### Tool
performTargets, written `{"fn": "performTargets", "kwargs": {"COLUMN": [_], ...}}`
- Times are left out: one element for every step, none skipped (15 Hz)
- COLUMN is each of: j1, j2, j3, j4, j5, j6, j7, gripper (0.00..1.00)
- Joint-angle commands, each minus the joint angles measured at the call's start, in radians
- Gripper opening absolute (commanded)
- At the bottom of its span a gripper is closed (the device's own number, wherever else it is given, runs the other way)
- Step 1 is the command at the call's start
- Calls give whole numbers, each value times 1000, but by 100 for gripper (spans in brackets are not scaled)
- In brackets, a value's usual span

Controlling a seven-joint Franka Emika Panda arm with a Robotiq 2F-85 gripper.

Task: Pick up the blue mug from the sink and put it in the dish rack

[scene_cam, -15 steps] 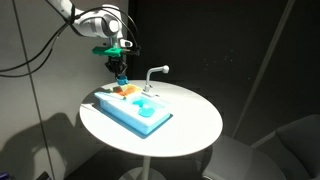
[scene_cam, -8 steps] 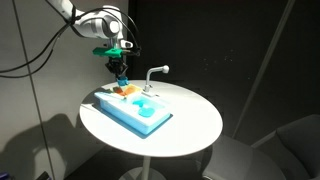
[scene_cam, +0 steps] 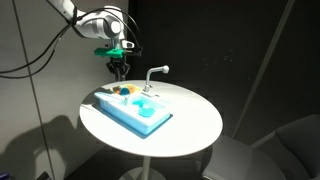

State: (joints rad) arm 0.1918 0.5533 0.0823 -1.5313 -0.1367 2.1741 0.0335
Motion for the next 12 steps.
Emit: {"fn": "performTargets", "kwargs": {"j1": [0, 1, 4, 9, 11, 15, 19, 19, 21, 26, 28, 29], "j2": [6, 2, -3, -11, -18, -29, -40, -48, -58, -68, -76, -87], "j3": [-5, -7, -10, -15, -18, -21, -25, -26, -28, -33, -35, -35], "j4": [16, 12, 7, -3, -11, -25, -39, -50, -62, -75, -86, -100], "j5": [-10, -11, -15, -21, -25, -31, -38, -40, -43, -48, -51, -51], "j6": [-1, -3, -7, -11, -12, -14, -16, -16, -21, -27, -30, -36], "j7": [-17, -13, -3, 13, 20, 29, 44, 51, 64, 85, 101, 117], "gripper": [62, 68, 77, 83, 92, 99, 100, 100, 100, 100, 100, 100]}}
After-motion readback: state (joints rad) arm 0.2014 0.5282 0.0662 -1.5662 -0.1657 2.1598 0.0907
